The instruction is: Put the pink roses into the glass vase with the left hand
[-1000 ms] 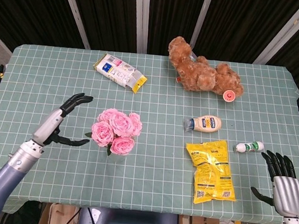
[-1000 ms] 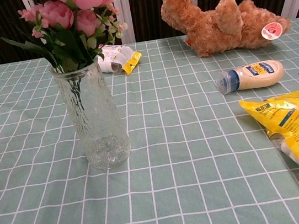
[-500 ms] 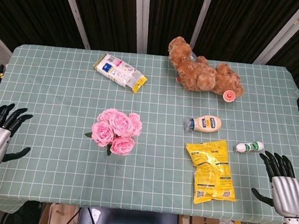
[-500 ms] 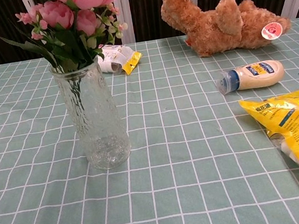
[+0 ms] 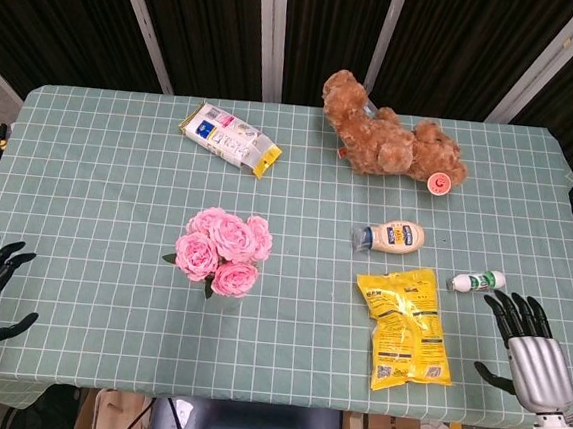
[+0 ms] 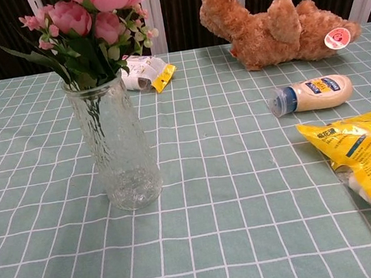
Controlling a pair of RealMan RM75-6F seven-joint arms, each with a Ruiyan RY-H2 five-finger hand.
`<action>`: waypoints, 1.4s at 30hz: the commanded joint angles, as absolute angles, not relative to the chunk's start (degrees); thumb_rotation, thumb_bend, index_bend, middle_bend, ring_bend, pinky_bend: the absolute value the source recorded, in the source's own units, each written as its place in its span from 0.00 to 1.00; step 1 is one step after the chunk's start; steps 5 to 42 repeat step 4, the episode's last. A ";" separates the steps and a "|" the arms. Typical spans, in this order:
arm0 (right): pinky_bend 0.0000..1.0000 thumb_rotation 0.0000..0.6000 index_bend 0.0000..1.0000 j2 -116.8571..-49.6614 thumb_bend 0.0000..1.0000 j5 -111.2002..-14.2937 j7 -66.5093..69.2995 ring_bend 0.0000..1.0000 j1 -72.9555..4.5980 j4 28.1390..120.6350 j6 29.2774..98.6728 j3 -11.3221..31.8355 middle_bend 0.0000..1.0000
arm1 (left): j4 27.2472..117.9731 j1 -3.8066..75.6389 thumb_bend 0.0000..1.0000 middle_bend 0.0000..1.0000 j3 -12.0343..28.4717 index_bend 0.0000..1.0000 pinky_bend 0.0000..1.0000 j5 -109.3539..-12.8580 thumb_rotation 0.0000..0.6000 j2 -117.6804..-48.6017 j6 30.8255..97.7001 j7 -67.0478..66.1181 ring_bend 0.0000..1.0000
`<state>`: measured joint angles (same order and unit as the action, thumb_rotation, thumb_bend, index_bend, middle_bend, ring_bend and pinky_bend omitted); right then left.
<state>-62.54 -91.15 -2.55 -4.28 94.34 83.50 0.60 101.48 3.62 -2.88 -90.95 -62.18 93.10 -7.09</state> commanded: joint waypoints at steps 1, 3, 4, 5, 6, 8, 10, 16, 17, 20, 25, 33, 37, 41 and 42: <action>0.00 1.00 0.11 -62.63 0.17 -91.12 -2.64 0.04 -4.33 94.36 83.48 0.61 0.11 | 100.78 3.74 0.21 0.13 -2.43 0.22 0.00 -91.81 1.00 -62.56 93.27 -6.45 0.00; 0.00 1.00 0.11 -62.70 0.17 -91.12 -2.75 0.04 -4.29 94.35 83.71 0.68 0.11 | 100.04 3.63 0.21 0.13 -2.20 0.22 0.00 -92.83 1.00 -62.89 93.96 -5.47 0.00; 0.00 1.00 0.11 -62.76 0.17 -91.15 -2.72 0.04 -4.24 94.36 83.93 0.73 0.11 | 99.69 3.59 0.21 0.13 -2.15 0.23 0.00 -93.24 1.00 -62.95 94.16 -4.92 0.00; 0.00 1.00 0.11 -62.76 0.17 -91.15 -2.72 0.04 -4.24 94.36 83.93 0.73 0.11 | 99.69 3.59 0.21 0.13 -2.15 0.23 0.00 -93.24 1.00 -62.95 94.16 -4.92 0.00; 0.00 1.00 0.11 -62.76 0.17 -91.15 -2.72 0.04 -4.24 94.36 83.93 0.73 0.11 | 99.69 3.59 0.21 0.13 -2.15 0.23 0.00 -93.24 1.00 -62.95 94.16 -4.92 0.00; 0.00 1.00 0.11 -62.76 0.17 -91.15 -2.72 0.04 -4.24 94.36 83.93 0.73 0.11 | 99.69 3.59 0.21 0.13 -2.15 0.23 0.00 -93.24 1.00 -62.95 94.16 -4.92 0.00; 0.00 1.00 0.11 -62.76 0.17 -91.15 -2.72 0.04 -4.24 94.36 83.93 0.73 0.11 | 99.69 3.59 0.21 0.13 -2.15 0.23 0.00 -93.24 1.00 -62.95 94.16 -4.92 0.00; 0.00 1.00 0.11 -62.76 0.17 -91.15 -2.72 0.04 -4.24 94.36 83.93 0.73 0.11 | 99.69 3.59 0.21 0.13 -2.15 0.23 0.00 -93.24 1.00 -62.95 94.16 -4.92 0.00; 0.00 1.00 0.11 -62.76 0.17 -91.15 -2.72 0.04 -4.24 94.36 83.93 0.73 0.11 | 99.69 3.59 0.21 0.13 -2.15 0.23 0.00 -93.24 1.00 -62.95 94.16 -4.92 0.00; 0.00 1.00 0.11 -62.76 0.17 -91.15 -2.72 0.04 -4.24 94.36 83.93 0.73 0.11 | 99.69 3.59 0.21 0.13 -2.15 0.23 0.00 -93.24 1.00 -62.95 94.16 -4.92 0.00; 0.00 1.00 0.11 -62.76 0.17 -91.15 -2.72 0.04 -4.24 94.36 83.93 0.73 0.11 | 99.69 3.59 0.21 0.13 -2.15 0.23 0.00 -93.24 1.00 -62.95 94.16 -4.92 0.00; 0.00 1.00 0.11 -62.76 0.17 -91.15 -2.72 0.04 -4.24 94.36 83.93 0.73 0.11 | 99.69 3.59 0.21 0.13 -2.15 0.23 0.00 -93.24 1.00 -62.95 94.16 -4.92 0.00; 0.00 1.00 0.11 -62.76 0.17 -91.15 -2.72 0.04 -4.24 94.36 83.93 0.73 0.11 | 99.69 3.59 0.21 0.13 -2.15 0.23 0.00 -93.24 1.00 -62.95 94.16 -4.92 0.00; 0.00 1.00 0.11 -62.76 0.17 -91.15 -2.72 0.04 -4.24 94.36 83.93 0.73 0.11 | 99.69 3.59 0.21 0.13 -2.15 0.23 0.00 -93.24 1.00 -62.95 94.16 -4.92 0.00; 0.00 1.00 0.11 -62.76 0.17 -91.15 -2.72 0.04 -4.24 94.36 83.93 0.73 0.11 | 99.69 3.59 0.21 0.13 -2.15 0.23 0.00 -93.24 1.00 -62.95 94.16 -4.92 0.00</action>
